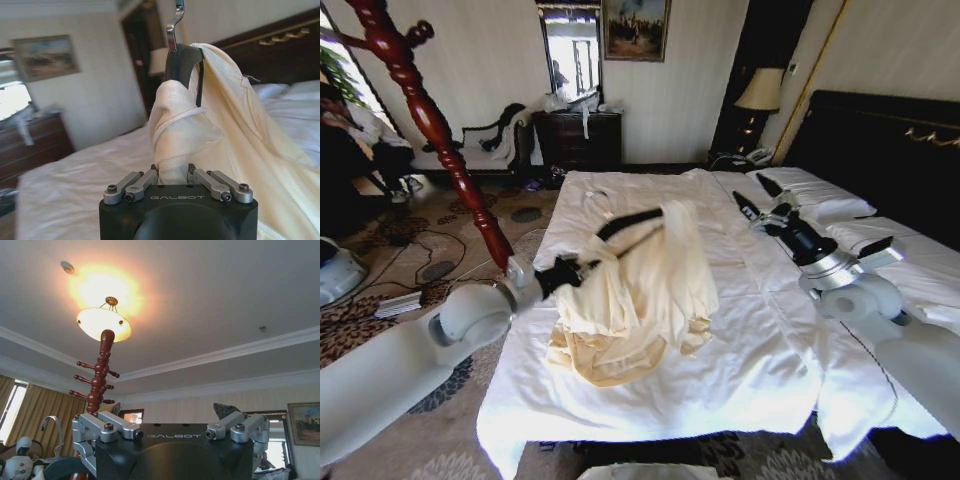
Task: Pick up the clothes from the bed and hang them on the clothes hanger.
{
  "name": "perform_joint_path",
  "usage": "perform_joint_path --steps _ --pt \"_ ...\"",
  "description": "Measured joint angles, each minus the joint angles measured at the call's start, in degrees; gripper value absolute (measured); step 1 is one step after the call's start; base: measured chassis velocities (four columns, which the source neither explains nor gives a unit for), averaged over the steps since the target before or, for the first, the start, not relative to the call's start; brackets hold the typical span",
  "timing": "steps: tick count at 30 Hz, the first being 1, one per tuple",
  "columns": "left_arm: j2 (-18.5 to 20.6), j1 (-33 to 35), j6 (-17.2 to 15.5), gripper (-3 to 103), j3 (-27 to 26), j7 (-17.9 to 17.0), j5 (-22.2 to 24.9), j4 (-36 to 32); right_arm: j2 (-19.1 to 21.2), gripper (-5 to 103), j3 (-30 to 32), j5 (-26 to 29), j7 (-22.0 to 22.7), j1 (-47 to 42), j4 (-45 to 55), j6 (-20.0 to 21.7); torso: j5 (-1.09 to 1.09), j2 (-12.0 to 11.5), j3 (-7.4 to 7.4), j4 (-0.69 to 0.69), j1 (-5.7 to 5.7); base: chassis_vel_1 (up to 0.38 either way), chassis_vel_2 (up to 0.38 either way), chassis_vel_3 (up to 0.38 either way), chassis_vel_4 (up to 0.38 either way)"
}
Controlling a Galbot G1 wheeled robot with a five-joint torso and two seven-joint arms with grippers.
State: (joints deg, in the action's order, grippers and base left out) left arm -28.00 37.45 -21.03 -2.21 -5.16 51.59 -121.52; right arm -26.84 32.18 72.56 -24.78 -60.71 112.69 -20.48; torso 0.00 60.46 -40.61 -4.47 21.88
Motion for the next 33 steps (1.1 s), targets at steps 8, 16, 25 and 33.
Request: perform_joint_path --steps 8,16,25,33 --pt "-2.56 -1.68 2.76 16 -2.49 -6.63 -0.16 6.51 -1.64 100 0.00 -4.76 1.80 -1.67 -0.19 -0.15 0.00 0.00 0.00 0.00 0.00 0.000 0.000 0.000 0.000" --pt "-1.79 -6.91 3.32 16 -3.49 -6.17 0.34 16.08 -1.79 100 -0.68 -5.57 1.99 -0.88 -1.49 -0.12 -0.01 0.00 0.00 0.01 0.00 0.000 0.000 0.000 0.000" --pt "-5.42 -23.69 -0.15 16 0.08 -4.52 7.60 36.59 -1.64 100 -2.14 -5.84 0.64 -0.01 -3.51 -0.03 -0.02 0.00 -0.01 -0.01 0.00 0.000 0.000 0.000 0.000" --pt "-7.65 -34.89 -11.37 16 5.10 -6.06 13.91 46.21 -1.07 100 -2.62 -5.83 0.35 0.63 -3.37 0.09 -0.02 0.00 0.00 0.04 0.00 0.000 0.000 0.000 0.000"
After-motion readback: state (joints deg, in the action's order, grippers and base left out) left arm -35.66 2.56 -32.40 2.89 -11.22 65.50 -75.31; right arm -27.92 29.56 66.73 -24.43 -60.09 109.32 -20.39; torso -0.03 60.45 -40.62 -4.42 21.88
